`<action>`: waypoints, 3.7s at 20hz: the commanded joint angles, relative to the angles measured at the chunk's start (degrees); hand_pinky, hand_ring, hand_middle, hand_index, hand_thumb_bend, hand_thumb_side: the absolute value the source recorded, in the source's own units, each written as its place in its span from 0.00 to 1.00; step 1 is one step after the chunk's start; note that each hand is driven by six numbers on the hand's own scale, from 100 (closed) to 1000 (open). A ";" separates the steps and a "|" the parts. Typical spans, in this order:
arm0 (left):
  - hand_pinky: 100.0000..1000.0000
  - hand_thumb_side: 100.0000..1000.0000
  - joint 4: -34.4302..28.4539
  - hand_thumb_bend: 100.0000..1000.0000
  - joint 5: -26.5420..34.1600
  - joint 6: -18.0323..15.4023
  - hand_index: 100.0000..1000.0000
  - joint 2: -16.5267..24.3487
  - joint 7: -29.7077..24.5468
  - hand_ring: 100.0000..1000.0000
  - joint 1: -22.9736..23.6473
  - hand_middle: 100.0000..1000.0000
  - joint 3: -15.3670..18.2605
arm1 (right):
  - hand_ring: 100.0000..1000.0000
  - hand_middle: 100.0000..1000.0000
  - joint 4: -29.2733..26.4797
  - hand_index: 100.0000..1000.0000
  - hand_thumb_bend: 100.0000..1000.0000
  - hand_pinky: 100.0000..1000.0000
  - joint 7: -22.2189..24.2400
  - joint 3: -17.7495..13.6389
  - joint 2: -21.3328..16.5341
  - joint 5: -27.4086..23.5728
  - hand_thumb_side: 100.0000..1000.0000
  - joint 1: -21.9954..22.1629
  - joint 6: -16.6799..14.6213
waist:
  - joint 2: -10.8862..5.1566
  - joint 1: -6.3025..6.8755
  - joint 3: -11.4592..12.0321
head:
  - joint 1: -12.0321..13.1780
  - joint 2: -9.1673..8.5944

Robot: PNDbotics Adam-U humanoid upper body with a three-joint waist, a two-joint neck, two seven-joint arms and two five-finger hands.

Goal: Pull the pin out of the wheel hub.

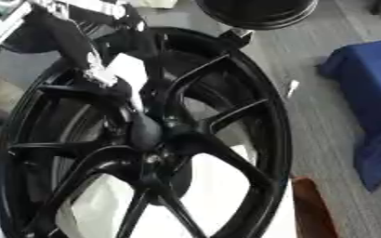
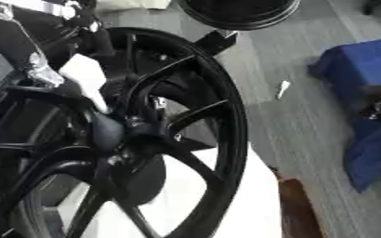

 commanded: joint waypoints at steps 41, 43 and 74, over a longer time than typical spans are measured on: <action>0.64 0.08 6.77 0.00 5.66 1.06 0.38 20.46 11.46 0.52 16.22 0.20 35.29 | 0.58 0.56 -0.49 0.78 0.00 0.80 -1.46 -2.41 -1.20 -1.29 0.80 2.69 -0.52 | -3.69 -2.04 4.88 | -0.80 2.95; 0.64 0.08 8.03 0.01 6.80 1.29 0.40 23.01 14.41 0.52 21.73 0.21 38.26 | 0.58 0.56 -0.54 0.78 0.00 0.80 -1.73 -2.59 -1.25 -1.35 0.80 2.96 -0.72 | -3.74 -2.34 5.57 | -1.31 2.99; 0.63 0.50 -20.09 0.41 27.24 10.60 0.66 3.98 63.18 0.66 44.28 0.50 42.93 | 0.58 0.56 -1.56 0.78 0.00 0.80 -2.52 -2.87 0.02 -4.27 0.78 1.03 0.48 | -3.91 -4.09 6.12 | -1.09 2.62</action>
